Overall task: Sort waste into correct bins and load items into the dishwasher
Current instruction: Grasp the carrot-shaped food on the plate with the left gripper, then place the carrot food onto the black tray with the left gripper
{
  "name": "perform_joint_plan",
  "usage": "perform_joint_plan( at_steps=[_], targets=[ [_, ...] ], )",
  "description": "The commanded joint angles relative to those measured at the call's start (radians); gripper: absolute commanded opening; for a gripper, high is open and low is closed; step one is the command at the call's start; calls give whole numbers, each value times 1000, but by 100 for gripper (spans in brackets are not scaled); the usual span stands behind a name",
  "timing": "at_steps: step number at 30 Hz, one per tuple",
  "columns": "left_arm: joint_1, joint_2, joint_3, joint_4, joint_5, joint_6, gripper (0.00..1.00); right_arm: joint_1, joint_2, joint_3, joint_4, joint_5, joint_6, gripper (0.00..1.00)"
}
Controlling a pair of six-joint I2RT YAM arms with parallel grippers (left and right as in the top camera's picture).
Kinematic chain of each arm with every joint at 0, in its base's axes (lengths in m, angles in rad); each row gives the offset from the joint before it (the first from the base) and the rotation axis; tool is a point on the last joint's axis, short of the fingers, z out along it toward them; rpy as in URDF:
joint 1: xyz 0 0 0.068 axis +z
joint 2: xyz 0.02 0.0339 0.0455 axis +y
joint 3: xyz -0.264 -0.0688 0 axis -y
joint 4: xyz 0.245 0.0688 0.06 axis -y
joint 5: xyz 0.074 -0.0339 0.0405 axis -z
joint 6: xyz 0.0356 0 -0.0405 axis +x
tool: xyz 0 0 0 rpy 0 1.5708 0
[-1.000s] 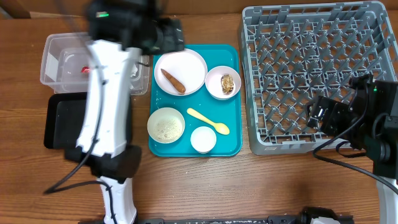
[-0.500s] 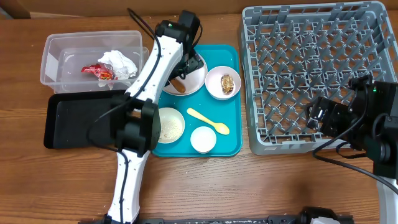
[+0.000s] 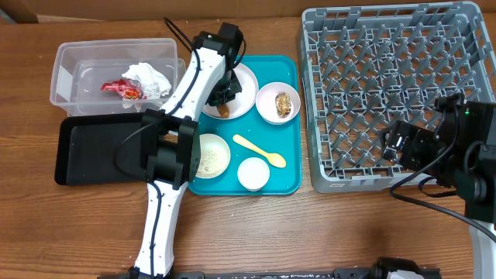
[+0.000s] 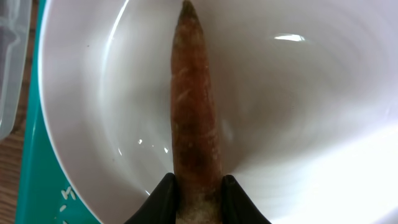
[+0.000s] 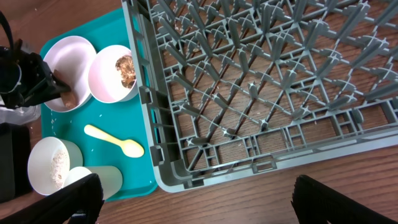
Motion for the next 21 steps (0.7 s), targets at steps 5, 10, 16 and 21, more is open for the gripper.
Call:
perform_joint_plan(
  at_steps=[5, 10, 16, 21],
  targets=[
    [8, 7, 47, -26, 82, 183, 4, 0, -1, 22, 6, -5, -1, 100],
    [48, 6, 350, -178, 137, 284, 6, 0, -1, 22, 7, -5, -1, 100],
    [90, 6, 824, -405, 147, 372, 4, 0, -1, 22, 12, -5, 0, 100],
    [106, -187, 840, -405, 192, 444, 4, 0, -1, 22, 2, -5, -1, 100]
  ],
)
